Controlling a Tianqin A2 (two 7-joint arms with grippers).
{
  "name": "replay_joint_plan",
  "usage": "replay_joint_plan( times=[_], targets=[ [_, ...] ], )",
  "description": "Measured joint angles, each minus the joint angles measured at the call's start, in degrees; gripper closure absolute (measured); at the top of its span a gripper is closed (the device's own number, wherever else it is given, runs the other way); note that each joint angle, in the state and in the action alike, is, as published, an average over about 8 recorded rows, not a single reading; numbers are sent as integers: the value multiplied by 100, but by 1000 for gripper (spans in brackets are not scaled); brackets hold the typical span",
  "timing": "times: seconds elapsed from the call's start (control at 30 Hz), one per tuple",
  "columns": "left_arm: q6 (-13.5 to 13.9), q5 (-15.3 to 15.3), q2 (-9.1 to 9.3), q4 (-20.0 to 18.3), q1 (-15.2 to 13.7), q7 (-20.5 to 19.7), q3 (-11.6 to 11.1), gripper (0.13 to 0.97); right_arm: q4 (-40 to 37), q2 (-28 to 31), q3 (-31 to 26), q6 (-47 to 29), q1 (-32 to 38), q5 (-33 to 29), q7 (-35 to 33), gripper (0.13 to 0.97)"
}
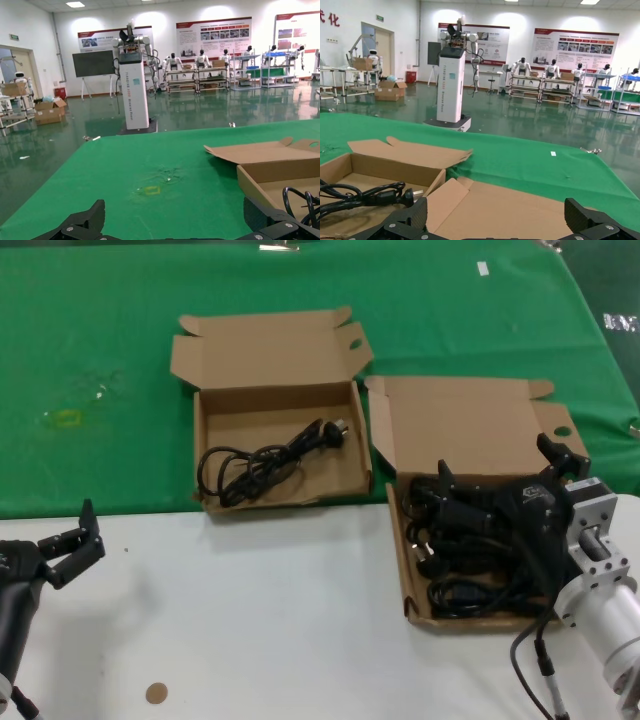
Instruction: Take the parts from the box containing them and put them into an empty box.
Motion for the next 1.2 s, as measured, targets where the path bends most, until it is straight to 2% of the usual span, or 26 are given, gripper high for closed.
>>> replay_joint_plan(
  times=[1.2],
  targets=[
    [0,0,0,0,0,0,0,132,0,0,0,0,0,0,0,129]
  ],
)
